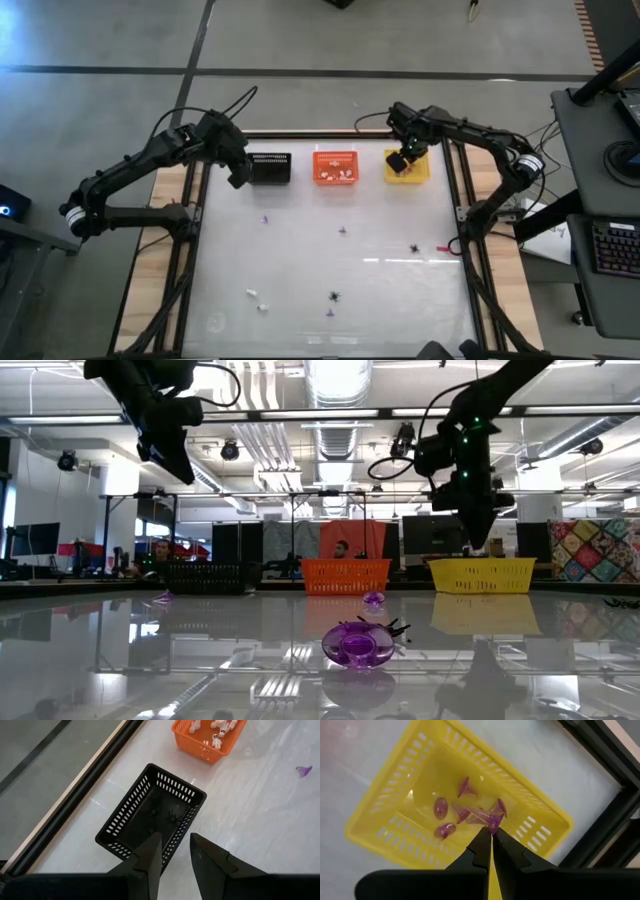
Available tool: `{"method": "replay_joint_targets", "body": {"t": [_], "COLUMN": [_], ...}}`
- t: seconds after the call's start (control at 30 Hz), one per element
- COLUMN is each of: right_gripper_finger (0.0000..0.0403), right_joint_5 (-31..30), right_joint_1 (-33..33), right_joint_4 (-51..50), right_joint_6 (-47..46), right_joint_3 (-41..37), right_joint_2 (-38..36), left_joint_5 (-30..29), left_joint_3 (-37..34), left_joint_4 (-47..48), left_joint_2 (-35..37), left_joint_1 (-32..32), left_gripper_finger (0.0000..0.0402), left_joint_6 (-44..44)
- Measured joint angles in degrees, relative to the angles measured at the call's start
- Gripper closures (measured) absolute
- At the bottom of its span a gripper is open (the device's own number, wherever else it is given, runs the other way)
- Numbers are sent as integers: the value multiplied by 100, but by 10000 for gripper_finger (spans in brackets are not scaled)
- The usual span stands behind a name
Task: Sort Halloween decoration
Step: Put the witch hat toy into the yellow bin, then put the bottom spider toy into the black bin
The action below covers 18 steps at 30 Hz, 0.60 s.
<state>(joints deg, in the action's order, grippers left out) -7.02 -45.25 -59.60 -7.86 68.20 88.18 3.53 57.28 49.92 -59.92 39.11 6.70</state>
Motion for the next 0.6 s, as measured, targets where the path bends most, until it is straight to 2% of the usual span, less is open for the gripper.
{"method": "replay_joint_targets", "body": {"t": [0.2, 0.6], "right_gripper_finger": [385, 311], "right_joint_5": [-3, 0], "right_joint_1": [4, 11], "right_joint_4": [305, 395], "right_joint_6": [45, -116], "right_joint_3": [-148, -210], "right_joint_2": [0, -12], "left_joint_5": [0, 0], "left_joint_3": [0, 0], "left_joint_4": [1, -1], "left_joint_2": [0, 0], "left_joint_1": [0, 0], "left_gripper_finger": [316, 316], "left_joint_6": [0, 0]}}
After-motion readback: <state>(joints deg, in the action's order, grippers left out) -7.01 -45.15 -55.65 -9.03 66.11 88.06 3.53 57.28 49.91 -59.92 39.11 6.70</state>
